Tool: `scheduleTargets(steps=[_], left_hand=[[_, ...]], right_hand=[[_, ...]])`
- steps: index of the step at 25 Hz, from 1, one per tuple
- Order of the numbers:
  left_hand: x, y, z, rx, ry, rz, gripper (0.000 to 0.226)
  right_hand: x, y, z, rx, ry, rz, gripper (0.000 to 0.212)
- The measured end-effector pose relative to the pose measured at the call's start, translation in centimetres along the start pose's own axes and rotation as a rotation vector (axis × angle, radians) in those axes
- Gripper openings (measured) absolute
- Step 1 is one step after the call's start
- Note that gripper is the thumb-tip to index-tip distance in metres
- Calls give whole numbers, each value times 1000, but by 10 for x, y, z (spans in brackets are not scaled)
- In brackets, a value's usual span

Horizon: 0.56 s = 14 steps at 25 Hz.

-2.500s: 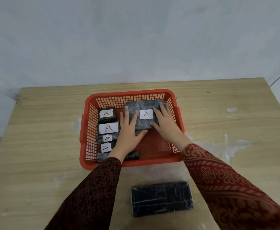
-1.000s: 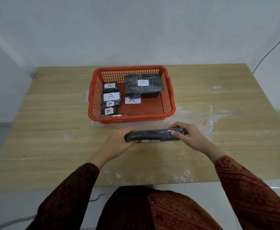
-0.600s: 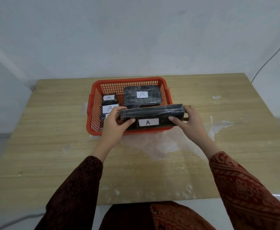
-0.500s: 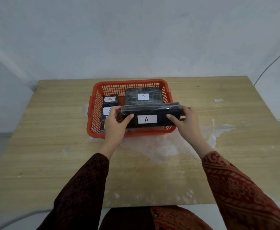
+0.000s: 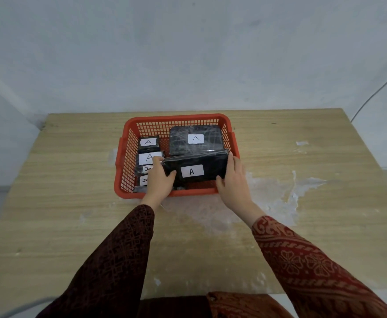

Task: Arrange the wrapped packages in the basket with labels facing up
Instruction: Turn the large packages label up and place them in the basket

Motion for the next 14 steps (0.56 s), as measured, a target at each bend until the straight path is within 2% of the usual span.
scheduleTargets(steps=[2,6,9,11,14], left_hand=[[1,0,-1,32,28,-27,50],[2,1,-3,123,30,-44,69],[-1,3,-5,182,44,-46,76],[-1,3,-5,173,63,-63,71],[0,2,-5,214,72,-107,49]], right_hand=[[0,0,-1,-77,25,39,64],[2,-1,-5,-213,86,40,46],[3,-1,-8,-288,122,31,45],[5,-2,-12,-314,181,11,46],[17,0,-18,-320,281,-65,50]])
Point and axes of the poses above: each hand's wrist, its own x-axis towards the middle knuckle, its own z-axis out of the back of the hand, y = z × x, the point moved 2 cm from there along x, towards the middle knuckle, and after that the axes turned 4 degrees about -z, right-handed, at the moved point
